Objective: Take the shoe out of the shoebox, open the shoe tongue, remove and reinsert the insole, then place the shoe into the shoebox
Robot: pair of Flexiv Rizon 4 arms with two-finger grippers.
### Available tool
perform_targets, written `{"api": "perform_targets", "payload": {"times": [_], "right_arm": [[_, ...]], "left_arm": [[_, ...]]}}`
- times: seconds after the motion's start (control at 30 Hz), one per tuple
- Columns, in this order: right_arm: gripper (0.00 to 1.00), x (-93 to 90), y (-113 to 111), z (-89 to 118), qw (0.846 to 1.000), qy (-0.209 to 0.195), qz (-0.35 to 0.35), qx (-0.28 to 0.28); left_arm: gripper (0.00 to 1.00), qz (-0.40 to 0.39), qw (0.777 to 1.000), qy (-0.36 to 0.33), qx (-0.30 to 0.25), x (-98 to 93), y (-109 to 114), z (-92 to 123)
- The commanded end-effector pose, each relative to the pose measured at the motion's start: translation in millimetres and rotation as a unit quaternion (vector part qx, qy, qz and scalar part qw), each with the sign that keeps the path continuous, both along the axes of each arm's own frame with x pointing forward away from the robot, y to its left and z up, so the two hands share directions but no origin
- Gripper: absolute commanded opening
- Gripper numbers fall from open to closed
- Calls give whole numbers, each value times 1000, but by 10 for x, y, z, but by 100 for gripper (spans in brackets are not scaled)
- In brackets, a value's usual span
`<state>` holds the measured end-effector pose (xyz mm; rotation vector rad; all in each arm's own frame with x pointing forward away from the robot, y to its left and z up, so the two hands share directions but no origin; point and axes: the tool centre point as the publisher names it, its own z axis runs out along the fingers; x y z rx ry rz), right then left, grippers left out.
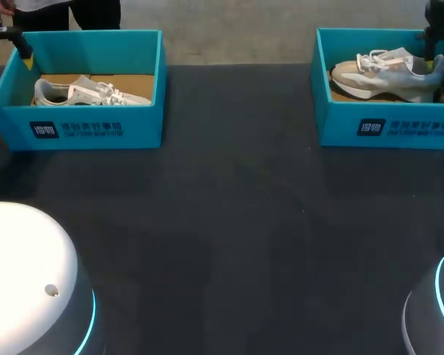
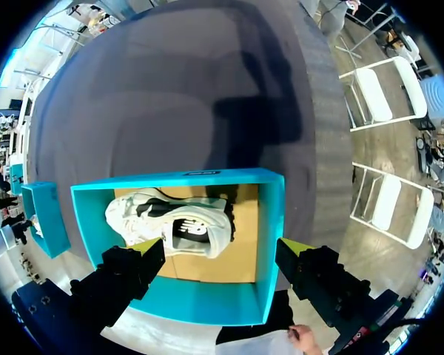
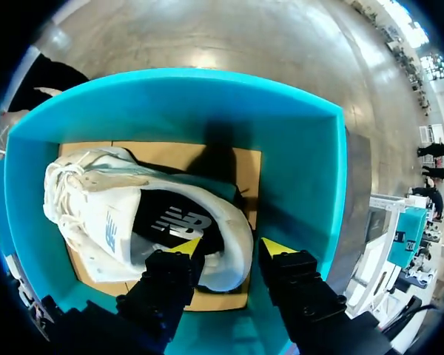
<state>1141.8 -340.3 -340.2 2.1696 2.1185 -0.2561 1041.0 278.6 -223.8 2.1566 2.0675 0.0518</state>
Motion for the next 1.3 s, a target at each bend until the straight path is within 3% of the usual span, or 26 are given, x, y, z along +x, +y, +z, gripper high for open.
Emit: {"api": "perform_targets", "payload": {"times": [0.03,0.4,0.47,0.8,1.3], "right_arm": [[47,18,-4,-46,1000,0,-2,-1],[49,16,-26,-163,1000,-4,-12,-6],[55,12,-27,-178,1000,-5,-14,-5],[49,-11,-58,-227,999,-11,-22,-21],[53,-4,-106,-399,999,-3,-31,-17]], "left_arm": [[100,0,1000,-1,1,-12,-2,2],[100,0,1000,-1,1,-12,-2,2],[100,0,1000,-1,1,-12,-2,2],[100,0,1000,-1,1,-12,-2,2],[100,0,1000,-1,1,-12,-2,2]]}}
